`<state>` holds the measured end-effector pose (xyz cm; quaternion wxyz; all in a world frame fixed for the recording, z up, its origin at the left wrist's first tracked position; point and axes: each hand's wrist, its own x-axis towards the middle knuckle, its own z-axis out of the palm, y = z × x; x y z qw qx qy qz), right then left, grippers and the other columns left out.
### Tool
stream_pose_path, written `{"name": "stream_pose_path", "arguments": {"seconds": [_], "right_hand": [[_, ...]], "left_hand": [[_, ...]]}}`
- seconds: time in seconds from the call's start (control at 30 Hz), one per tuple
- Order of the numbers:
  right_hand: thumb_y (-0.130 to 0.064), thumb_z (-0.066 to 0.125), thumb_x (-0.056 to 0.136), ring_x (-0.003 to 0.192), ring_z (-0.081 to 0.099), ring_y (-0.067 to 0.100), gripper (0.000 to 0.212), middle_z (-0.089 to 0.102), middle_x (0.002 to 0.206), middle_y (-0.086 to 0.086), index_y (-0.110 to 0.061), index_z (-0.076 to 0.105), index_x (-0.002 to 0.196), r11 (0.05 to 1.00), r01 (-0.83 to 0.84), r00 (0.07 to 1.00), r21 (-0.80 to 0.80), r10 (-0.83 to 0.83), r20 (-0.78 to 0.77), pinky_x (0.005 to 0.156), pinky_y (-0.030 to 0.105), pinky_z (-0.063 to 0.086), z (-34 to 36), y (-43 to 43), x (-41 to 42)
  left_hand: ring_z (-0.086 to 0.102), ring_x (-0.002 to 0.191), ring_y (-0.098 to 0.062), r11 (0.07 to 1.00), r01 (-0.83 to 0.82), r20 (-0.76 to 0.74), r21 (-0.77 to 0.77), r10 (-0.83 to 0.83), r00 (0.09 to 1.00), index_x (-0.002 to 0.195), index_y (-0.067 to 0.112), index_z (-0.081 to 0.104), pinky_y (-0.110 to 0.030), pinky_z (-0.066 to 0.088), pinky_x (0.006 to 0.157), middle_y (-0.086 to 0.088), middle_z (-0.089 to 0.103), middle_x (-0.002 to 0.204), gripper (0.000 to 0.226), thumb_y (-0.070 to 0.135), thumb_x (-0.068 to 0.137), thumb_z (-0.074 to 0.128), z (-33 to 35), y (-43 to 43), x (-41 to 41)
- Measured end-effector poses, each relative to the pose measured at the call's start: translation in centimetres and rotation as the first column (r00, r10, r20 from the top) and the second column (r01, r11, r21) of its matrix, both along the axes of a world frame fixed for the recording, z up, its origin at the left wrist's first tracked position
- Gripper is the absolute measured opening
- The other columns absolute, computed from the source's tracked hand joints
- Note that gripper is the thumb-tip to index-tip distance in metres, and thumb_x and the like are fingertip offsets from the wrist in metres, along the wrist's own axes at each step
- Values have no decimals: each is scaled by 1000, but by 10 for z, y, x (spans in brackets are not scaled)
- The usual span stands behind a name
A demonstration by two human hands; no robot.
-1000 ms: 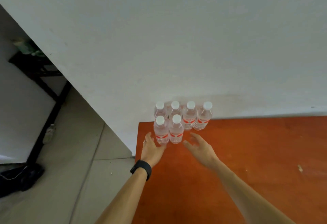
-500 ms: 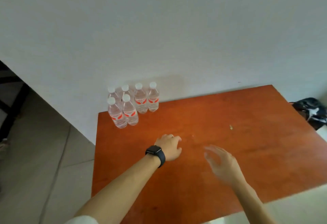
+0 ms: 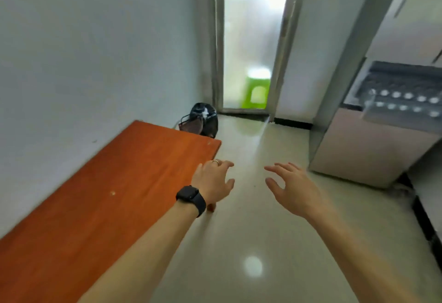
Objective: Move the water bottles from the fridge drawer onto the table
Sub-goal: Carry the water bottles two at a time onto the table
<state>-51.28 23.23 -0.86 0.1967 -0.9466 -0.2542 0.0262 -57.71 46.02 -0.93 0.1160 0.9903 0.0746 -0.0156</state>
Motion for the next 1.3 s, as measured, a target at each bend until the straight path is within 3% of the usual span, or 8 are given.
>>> {"name": "stream_pose_path", "arguments": {"seconds": [0.23, 0.43, 0.9, 1.03, 1.3], "right_hand": [[-43, 54, 99, 143, 34, 25, 42, 52, 147, -6, -33, 56, 140, 946, 305, 947, 108, -313, 75, 120, 38, 24, 35, -176, 78], [-46, 52, 99, 146, 30, 23, 44, 50, 149, -8, -37, 53, 142, 883, 451, 879, 126, -464, 108, 120, 39, 24, 44, -283, 154], [-47, 50, 99, 146, 30, 19, 44, 50, 148, -14, -38, 52, 142, 812, 566, 811, 140, -579, 82, 120, 37, 23, 46, -453, 396], [-61, 36, 92, 142, 38, 17, 55, 54, 144, -15, -39, 54, 139, 814, 567, 812, 127, -578, 76, 120, 40, 28, 33, -494, 467], [-47, 50, 99, 142, 35, 19, 43, 51, 147, -12, -37, 53, 140, 842, 524, 848, 128, -530, 14, 118, 38, 28, 3, -579, 628]], "left_hand": [[44, 135, -23, 960, 268, 113, 78, -276, 955, 147, 32, 42, -40, 33, 111, 0, 49, 147, 51, 45, 98, 50, 52, -150, 144], [45, 134, -21, 909, 413, 162, 51, -416, 895, 146, 34, 43, -38, 32, 113, 2, 51, 145, 51, 45, 96, 51, 56, -251, 255], [47, 133, -23, 850, 525, 154, 36, -524, 838, 146, 32, 43, -42, 36, 112, 0, 53, 143, 51, 45, 97, 52, 55, -419, 546], [48, 133, -24, 837, 545, 137, 44, -545, 827, 147, 32, 41, -46, 36, 114, -1, 51, 146, 52, 45, 98, 51, 52, -459, 618], [49, 130, -25, 861, 506, 106, 59, -509, 854, 146, 30, 42, -45, 38, 110, -2, 55, 141, 52, 42, 97, 52, 24, -546, 764]]}}
